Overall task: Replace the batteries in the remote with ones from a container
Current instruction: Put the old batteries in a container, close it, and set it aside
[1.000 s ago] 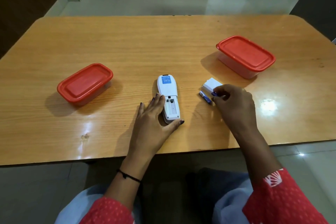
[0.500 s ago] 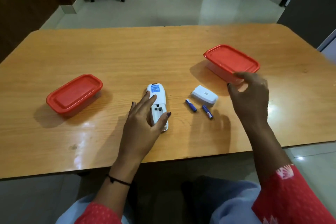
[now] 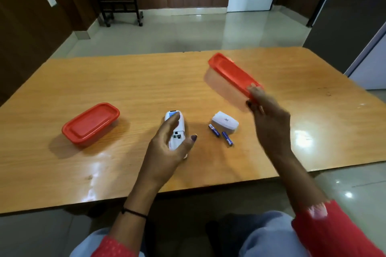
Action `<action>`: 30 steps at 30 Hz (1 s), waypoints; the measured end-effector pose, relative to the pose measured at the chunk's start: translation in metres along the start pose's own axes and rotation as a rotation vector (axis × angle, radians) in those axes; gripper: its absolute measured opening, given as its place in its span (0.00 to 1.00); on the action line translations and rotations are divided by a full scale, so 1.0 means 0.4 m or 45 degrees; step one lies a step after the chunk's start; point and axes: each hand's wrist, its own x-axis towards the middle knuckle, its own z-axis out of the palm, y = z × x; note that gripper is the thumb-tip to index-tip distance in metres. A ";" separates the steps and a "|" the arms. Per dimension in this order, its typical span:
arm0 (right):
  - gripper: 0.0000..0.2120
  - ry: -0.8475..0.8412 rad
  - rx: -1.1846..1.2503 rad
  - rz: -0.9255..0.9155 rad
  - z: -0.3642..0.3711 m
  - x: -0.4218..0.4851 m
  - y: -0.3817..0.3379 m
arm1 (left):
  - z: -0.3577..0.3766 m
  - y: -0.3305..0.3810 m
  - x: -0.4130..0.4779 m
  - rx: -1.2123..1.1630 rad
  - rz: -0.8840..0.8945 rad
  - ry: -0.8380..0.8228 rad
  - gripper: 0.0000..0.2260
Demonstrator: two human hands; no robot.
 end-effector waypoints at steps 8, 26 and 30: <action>0.19 -0.555 0.384 -0.048 -0.047 -0.190 -0.214 | -0.074 0.053 -0.134 -0.555 -0.043 -0.091 0.51; 0.17 -0.497 -0.263 -0.461 0.007 -0.307 -0.444 | -0.067 0.065 -0.270 -0.387 -0.080 0.120 0.42; 0.15 -0.361 -0.215 -0.398 0.007 -0.313 -0.457 | -0.067 0.070 -0.265 -0.384 -0.033 0.149 0.42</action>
